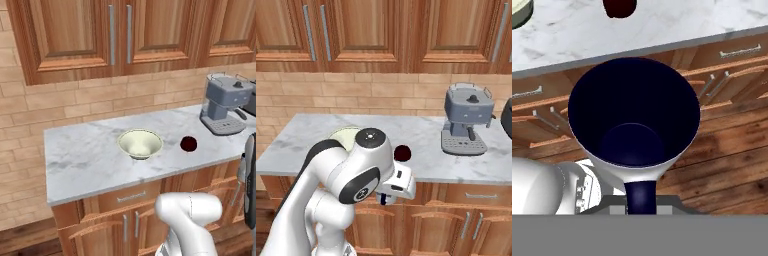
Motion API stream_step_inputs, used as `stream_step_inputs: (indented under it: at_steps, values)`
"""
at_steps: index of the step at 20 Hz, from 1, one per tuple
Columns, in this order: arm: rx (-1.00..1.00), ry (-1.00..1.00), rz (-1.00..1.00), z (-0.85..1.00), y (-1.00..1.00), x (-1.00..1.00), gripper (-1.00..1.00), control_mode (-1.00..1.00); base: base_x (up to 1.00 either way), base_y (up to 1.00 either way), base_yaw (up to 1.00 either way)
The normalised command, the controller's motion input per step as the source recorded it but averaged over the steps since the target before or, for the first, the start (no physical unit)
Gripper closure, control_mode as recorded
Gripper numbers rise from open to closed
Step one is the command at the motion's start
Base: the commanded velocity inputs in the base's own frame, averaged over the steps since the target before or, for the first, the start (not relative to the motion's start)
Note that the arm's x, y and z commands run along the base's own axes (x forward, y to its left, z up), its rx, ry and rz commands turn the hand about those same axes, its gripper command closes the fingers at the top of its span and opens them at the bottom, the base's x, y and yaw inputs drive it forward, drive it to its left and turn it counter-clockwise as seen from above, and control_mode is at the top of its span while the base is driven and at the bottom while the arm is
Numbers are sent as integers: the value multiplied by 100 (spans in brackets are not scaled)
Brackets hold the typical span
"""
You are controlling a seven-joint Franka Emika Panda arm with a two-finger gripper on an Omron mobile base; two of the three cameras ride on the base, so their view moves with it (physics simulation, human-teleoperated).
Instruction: Clear the mugs and bowl far away from the sink.
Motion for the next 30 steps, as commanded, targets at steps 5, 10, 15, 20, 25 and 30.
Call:
stream_step_inputs:
  at_steps: [5,10,15,20,25,30]
  values:
    - [0,0,0,0,0,0,100,100,6,14,35]
    - [0,0,0,0,0,0,100,100,14,0,36]
    - [-3,0,23,-2,0,4,100,-100,1,0,7]
    - [0,0,8,0,-6,51,100,-100,0,0,0]
    - [0,2,-6,6,-58,81,100,-100,0,0,0]
    - [0,10,-17,0,-75,99,100,-100,0,0,0]
